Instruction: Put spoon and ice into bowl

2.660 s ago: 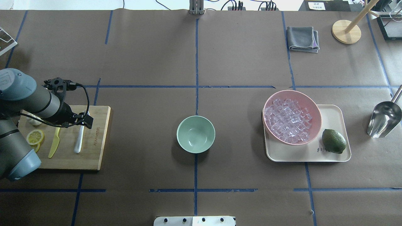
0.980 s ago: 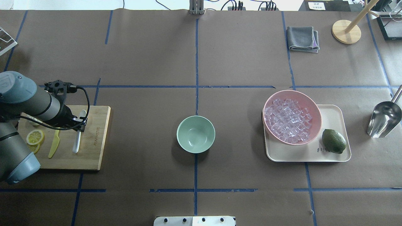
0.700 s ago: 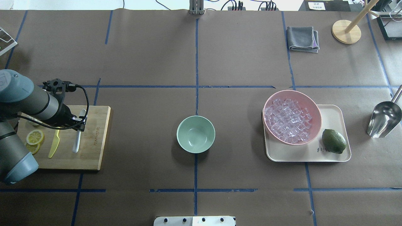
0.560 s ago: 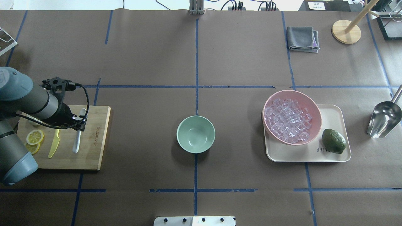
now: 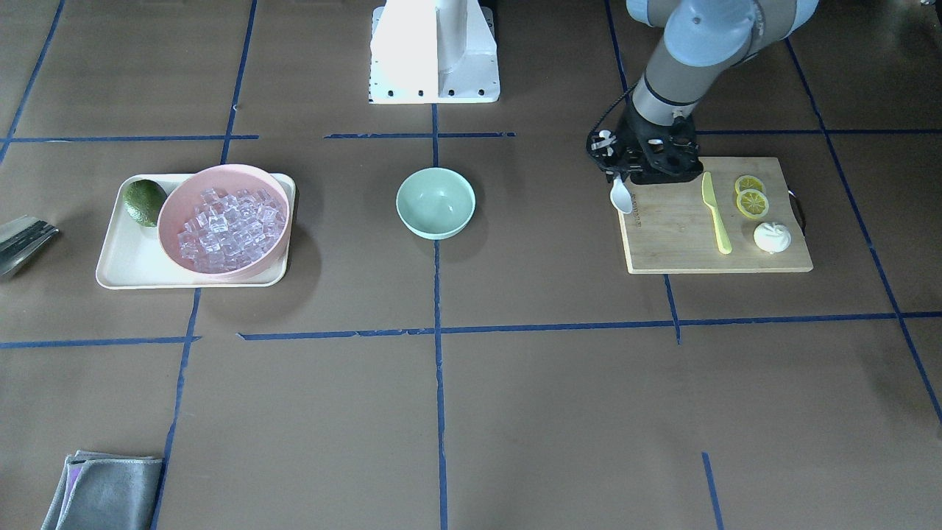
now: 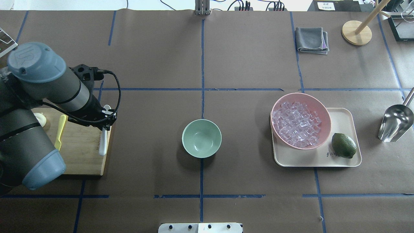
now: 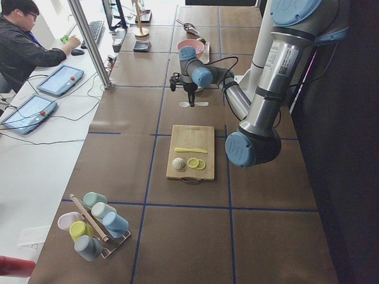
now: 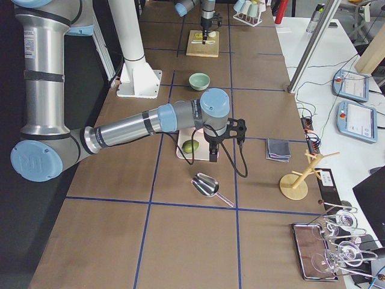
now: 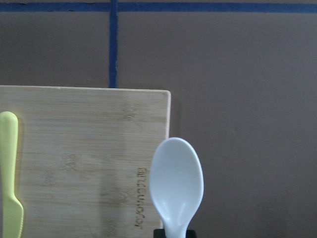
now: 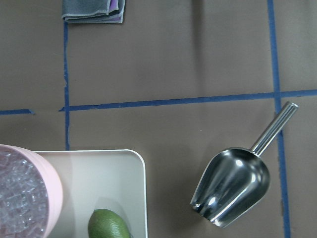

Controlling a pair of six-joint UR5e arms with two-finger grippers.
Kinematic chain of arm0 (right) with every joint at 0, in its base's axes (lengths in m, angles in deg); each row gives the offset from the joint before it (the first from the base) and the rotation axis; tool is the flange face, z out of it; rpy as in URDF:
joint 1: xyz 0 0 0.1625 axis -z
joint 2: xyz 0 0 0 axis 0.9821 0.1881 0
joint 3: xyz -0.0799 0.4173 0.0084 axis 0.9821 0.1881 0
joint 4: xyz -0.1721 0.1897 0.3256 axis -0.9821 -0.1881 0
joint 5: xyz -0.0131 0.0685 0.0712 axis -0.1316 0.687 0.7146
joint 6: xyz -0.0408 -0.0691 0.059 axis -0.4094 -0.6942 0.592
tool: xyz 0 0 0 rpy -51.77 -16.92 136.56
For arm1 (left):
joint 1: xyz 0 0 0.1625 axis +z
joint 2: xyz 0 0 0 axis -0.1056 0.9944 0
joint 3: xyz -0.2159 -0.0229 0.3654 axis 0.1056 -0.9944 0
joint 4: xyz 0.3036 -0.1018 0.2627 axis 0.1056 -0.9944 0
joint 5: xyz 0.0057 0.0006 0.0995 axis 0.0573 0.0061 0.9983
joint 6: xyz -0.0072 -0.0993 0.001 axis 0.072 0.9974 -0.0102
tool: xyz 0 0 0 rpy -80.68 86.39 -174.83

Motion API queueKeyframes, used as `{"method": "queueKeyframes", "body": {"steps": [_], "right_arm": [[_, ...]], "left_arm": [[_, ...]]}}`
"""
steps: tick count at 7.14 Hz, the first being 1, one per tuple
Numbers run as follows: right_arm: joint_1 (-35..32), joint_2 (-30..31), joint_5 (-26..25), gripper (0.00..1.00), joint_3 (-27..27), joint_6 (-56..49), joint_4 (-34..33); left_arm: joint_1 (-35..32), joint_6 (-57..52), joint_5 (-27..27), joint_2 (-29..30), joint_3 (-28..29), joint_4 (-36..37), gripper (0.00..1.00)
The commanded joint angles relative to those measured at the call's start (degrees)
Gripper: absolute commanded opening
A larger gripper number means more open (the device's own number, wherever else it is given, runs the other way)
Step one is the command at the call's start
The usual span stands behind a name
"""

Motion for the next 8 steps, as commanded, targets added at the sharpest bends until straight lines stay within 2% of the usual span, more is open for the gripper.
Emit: {"method": "queueKeyframes", "body": {"steps": [1,2,3,4,6,8], "right_arm": [[4.7,-1.9,0.0,1.00,-3.5,10.4,2.6],[7.7,-3.7,-2.1,1.00,-3.5,19.5,7.3],[11.5,-4.0,-4.6,1.00,-3.5,23.8,10.4],[13.9,-5.5,-5.8,1.00,-3.6,25.5,10.8],[19.0,-6.5,-9.8,1.00,-5.6,29.3,10.8],[22.3,-7.6,-10.8,1.00,-6.7,32.1,10.8]], "left_arm": [[5.8,9.6,0.5,7.2,2.2,0.4,0.00],[8.1,11.9,1.0,10.7,5.0,0.4,0.00],[10.3,12.3,3.5,11.7,5.5,0.4,0.00],[11.8,14.7,3.7,13.5,6.0,0.3,0.00],[12.4,15.4,3.8,20.6,13.4,-0.3,0.00],[12.4,16.0,3.8,21.5,17.9,-5.4,0.00]]}}
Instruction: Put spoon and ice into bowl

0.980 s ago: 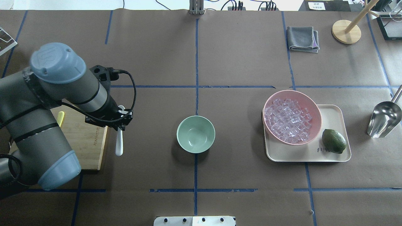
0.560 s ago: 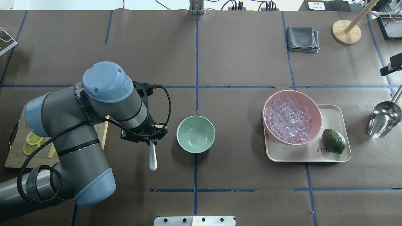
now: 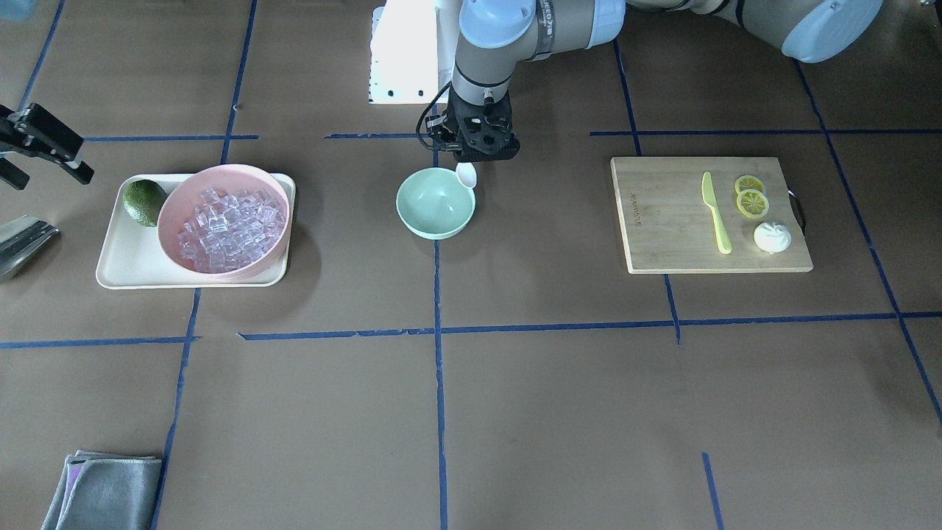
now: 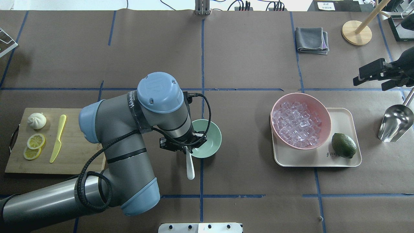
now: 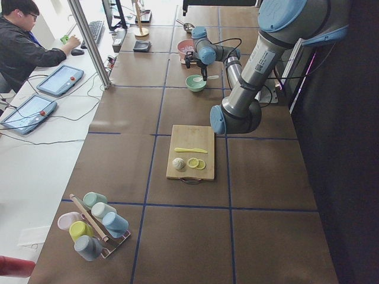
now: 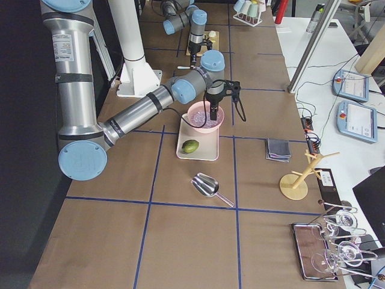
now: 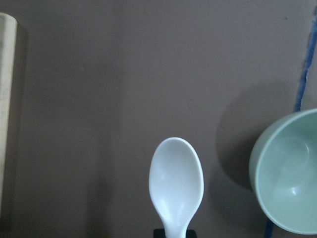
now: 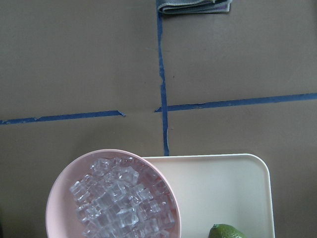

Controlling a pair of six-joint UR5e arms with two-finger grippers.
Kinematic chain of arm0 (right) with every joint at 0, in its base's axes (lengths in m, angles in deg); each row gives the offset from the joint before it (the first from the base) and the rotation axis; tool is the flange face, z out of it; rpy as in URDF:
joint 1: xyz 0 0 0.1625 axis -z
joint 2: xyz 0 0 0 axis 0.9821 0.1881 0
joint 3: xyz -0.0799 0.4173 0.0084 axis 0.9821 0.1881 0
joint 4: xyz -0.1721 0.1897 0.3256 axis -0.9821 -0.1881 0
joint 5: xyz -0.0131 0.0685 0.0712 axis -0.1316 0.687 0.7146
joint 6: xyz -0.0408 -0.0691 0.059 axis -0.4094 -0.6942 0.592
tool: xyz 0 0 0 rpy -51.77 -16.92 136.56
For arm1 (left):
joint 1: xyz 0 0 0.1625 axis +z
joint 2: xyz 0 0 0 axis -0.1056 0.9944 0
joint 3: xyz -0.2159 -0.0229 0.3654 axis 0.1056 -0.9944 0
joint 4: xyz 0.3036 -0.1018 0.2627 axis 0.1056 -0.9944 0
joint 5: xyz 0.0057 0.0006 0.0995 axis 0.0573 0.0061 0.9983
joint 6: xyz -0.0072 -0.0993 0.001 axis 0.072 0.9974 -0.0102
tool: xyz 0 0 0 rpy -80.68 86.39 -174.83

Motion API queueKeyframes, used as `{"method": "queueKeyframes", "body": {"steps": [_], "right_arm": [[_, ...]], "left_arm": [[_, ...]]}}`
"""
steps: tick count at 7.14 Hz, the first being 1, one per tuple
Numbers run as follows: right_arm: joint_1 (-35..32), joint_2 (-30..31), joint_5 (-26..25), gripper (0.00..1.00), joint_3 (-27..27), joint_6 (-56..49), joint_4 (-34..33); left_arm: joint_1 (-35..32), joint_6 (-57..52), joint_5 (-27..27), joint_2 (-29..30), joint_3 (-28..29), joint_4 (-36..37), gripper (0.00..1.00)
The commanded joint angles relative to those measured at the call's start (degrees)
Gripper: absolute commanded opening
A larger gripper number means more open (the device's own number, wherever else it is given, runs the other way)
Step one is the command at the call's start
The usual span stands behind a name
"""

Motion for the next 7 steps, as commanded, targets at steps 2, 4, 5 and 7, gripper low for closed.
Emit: {"method": "queueKeyframes", "body": {"steps": [2,4,5,7], "right_arm": [[4.9,-2.5,-0.8,1.00,-0.5,3.3,-0.1],[6.7,-3.7,-1.9,1.00,-0.6,4.3,-0.1],[8.6,-4.7,-3.2,1.00,-0.5,6.3,-0.1],[11.1,-5.4,-6.2,1.00,-0.4,7.4,-0.2]], "left_arm": [[0.1,0.1,0.0,2.2,5.4,-4.6,0.02],[0.1,0.3,0.1,3.1,7.9,-6.1,0.12],[0.1,0.2,0.1,3.3,8.4,-7.8,0.43],[0.1,0.0,0.1,3.2,8.1,-7.9,1.00]]}}
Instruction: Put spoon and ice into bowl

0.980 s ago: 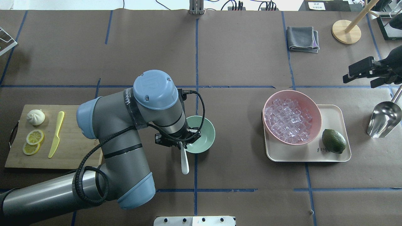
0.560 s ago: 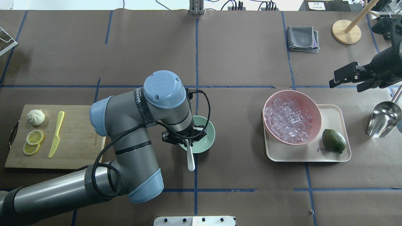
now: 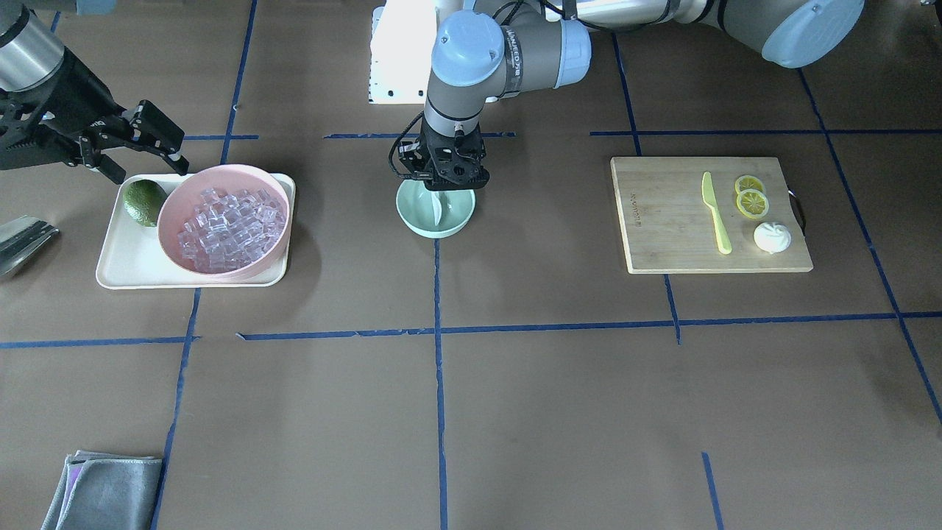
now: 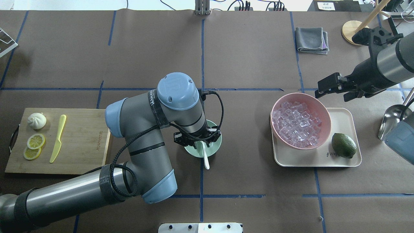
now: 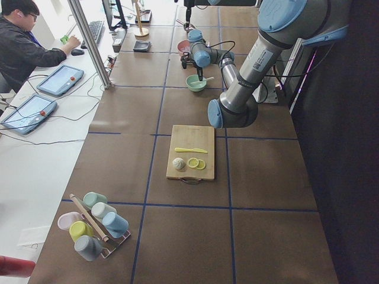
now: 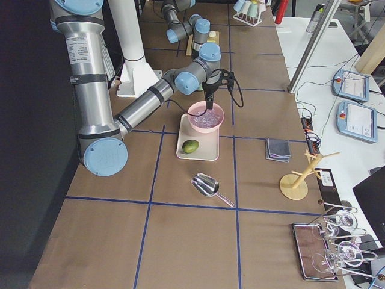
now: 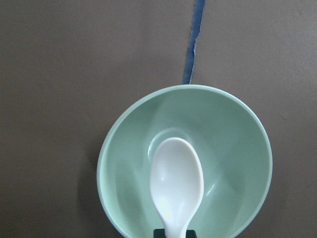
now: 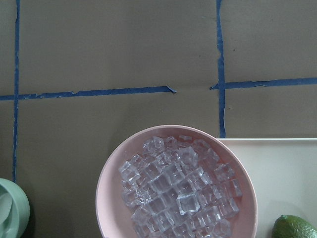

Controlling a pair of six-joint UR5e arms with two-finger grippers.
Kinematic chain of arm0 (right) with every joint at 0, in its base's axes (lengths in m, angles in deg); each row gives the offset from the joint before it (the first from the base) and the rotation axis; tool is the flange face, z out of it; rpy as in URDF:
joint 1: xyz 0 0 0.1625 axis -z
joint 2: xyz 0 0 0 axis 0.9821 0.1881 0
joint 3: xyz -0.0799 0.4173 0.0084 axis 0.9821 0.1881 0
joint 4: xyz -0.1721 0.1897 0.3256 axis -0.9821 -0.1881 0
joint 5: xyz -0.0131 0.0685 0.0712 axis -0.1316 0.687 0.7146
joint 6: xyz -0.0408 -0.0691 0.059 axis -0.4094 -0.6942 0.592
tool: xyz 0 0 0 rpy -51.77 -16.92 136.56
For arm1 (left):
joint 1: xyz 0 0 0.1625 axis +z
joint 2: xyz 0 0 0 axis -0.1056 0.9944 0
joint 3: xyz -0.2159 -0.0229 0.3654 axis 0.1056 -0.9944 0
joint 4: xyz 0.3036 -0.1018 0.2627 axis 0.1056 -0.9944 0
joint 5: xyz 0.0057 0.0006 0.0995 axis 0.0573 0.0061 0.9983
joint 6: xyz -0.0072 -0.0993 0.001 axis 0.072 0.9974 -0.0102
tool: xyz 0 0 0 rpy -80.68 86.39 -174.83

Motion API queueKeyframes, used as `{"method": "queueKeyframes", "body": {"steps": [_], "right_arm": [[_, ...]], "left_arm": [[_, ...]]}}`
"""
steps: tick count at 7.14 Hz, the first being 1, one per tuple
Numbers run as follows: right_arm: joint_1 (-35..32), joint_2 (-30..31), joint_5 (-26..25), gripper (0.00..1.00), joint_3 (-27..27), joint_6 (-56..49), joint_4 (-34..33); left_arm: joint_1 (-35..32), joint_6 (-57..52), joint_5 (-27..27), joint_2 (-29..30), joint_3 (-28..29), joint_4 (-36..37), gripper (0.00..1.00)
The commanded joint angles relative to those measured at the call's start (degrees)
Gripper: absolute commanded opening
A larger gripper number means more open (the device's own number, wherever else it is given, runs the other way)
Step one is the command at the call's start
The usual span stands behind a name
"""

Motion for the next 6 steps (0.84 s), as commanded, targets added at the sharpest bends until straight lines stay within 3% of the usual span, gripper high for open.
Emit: {"method": "queueKeyframes", "body": {"steps": [1,3,4,6], "right_arm": [[1.6,-0.4,-1.6,1.00,0.2,0.6,-0.2],[5.0,-0.5,-4.8,1.00,0.8,0.7,-0.2],[7.0,-0.5,-6.8,1.00,1.4,0.7,-0.2],[8.6,-1.7,-8.3,1.00,3.4,0.7,-0.2]], "left_arm": [[-0.4,-0.4,0.0,0.0,-0.6,-0.1,1.00],[-3.3,-1.0,-0.9,-0.4,-2.8,2.4,1.00],[-5.1,-4.9,-2.8,-1.1,-6.3,8.3,1.00],[-7.5,-10.8,-3.2,-12.2,-20.3,12.6,1.00]]}}
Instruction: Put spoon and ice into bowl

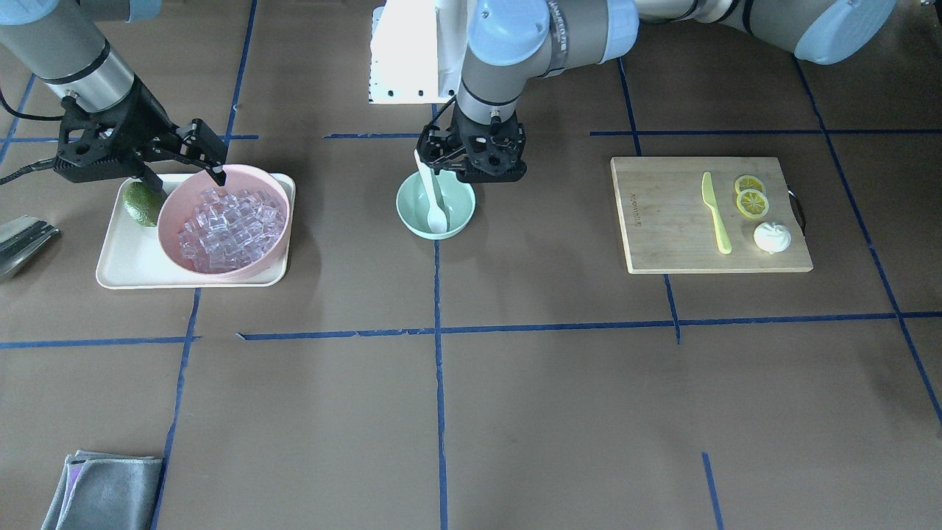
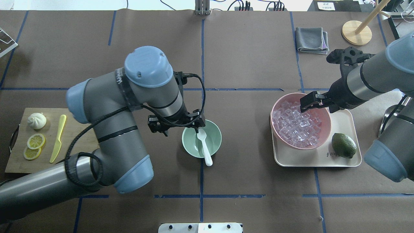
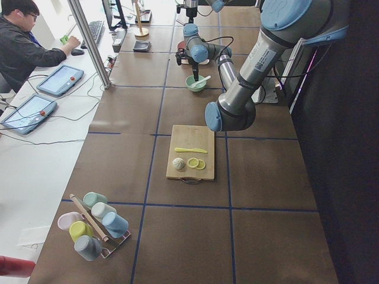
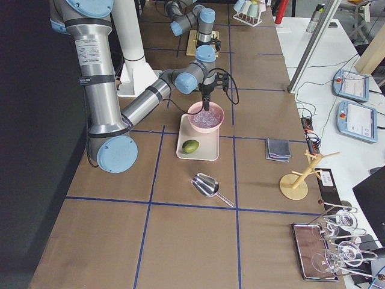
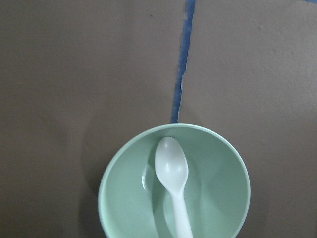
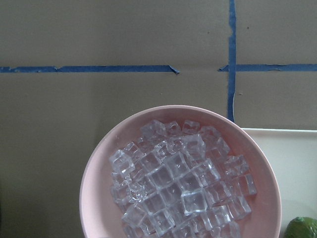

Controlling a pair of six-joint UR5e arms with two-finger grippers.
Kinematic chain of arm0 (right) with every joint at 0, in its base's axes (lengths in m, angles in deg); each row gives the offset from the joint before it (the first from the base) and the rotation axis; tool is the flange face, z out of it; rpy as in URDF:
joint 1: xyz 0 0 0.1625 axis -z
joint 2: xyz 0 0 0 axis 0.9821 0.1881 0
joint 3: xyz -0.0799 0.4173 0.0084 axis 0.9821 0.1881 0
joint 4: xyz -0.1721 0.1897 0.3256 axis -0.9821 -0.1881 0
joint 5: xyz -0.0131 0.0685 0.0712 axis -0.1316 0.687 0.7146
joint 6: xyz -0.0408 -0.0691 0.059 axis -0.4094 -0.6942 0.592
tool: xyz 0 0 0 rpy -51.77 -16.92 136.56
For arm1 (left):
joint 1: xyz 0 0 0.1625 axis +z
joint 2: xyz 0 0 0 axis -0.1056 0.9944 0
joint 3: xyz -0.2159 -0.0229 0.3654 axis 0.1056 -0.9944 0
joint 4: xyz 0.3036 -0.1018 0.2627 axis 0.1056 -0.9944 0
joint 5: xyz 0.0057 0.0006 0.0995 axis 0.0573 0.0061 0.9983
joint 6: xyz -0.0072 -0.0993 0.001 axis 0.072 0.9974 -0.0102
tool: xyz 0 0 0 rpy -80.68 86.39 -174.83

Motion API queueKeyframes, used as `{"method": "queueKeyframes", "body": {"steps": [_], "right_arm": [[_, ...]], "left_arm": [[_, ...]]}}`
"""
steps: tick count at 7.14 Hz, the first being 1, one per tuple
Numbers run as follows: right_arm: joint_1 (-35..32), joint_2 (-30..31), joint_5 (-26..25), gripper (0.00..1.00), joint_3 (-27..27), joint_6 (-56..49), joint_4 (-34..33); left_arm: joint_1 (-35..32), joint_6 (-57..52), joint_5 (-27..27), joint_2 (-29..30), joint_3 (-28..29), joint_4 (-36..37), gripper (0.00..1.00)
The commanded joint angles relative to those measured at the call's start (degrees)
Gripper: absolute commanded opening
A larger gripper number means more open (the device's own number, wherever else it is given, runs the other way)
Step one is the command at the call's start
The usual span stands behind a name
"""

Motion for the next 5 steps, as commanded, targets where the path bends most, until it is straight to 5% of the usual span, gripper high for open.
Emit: {"method": "queueKeyframes", "body": {"steps": [1,5], "right_arm": [[1.9,-1.1,-2.4,1.00,2.4,0.0,0.0],[5.8,-1.6,-6.0,0.98,6.9,-1.0,0.2]], "left_arm": [[-2.8,-3.1,-0.4,-10.1,-12.1,2.2,1.00],[-6.5,-12.2,-0.5,-16.9,-21.3,8.3,1.00]]}}
